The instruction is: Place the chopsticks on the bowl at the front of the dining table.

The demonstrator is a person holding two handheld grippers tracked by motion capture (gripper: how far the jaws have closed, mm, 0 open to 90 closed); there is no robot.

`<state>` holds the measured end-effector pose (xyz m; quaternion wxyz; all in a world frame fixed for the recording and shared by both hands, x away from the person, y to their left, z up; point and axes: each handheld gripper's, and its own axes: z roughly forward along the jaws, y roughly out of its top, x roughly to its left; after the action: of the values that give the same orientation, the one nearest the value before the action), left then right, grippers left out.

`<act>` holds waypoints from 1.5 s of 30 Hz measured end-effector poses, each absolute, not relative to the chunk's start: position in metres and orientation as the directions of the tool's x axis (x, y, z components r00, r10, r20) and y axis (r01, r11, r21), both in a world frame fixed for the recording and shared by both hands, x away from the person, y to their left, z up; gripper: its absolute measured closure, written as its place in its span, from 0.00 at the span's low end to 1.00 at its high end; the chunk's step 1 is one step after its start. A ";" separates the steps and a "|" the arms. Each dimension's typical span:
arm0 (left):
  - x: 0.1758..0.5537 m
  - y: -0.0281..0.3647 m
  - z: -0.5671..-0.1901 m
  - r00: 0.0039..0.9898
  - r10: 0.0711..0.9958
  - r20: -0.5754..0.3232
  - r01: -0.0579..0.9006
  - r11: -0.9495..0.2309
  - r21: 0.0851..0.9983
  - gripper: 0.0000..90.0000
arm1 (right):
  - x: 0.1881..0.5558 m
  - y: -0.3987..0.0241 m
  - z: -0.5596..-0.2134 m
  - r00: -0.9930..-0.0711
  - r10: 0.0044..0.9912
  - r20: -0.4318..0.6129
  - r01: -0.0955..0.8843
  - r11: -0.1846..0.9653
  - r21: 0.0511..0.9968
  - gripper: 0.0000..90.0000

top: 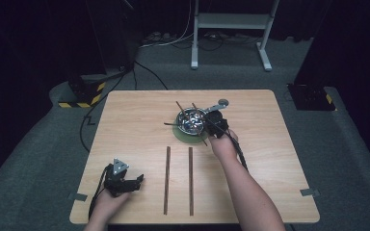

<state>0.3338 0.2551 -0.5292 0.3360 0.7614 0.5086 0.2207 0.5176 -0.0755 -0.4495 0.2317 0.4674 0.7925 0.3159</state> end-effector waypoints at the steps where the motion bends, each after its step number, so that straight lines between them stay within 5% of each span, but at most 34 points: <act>1: 0.334 0.255 -0.529 0.385 0.923 -0.006 0.626 -0.256 0.736 0.16 | 0.520 -0.073 -0.450 -0.455 0.887 -0.081 0.591 0.369 0.717 0.94; 45: 0.333 0.255 -0.529 0.395 0.918 -0.008 0.625 -0.263 0.735 0.17 | 0.552 -0.034 -0.463 -0.481 0.871 -0.100 0.591 0.407 0.696 0.88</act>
<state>0.3335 0.2548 -0.5294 0.3372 0.7642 0.5049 0.2176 0.5520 -0.0336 -0.4632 0.2318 0.4535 0.8060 0.3015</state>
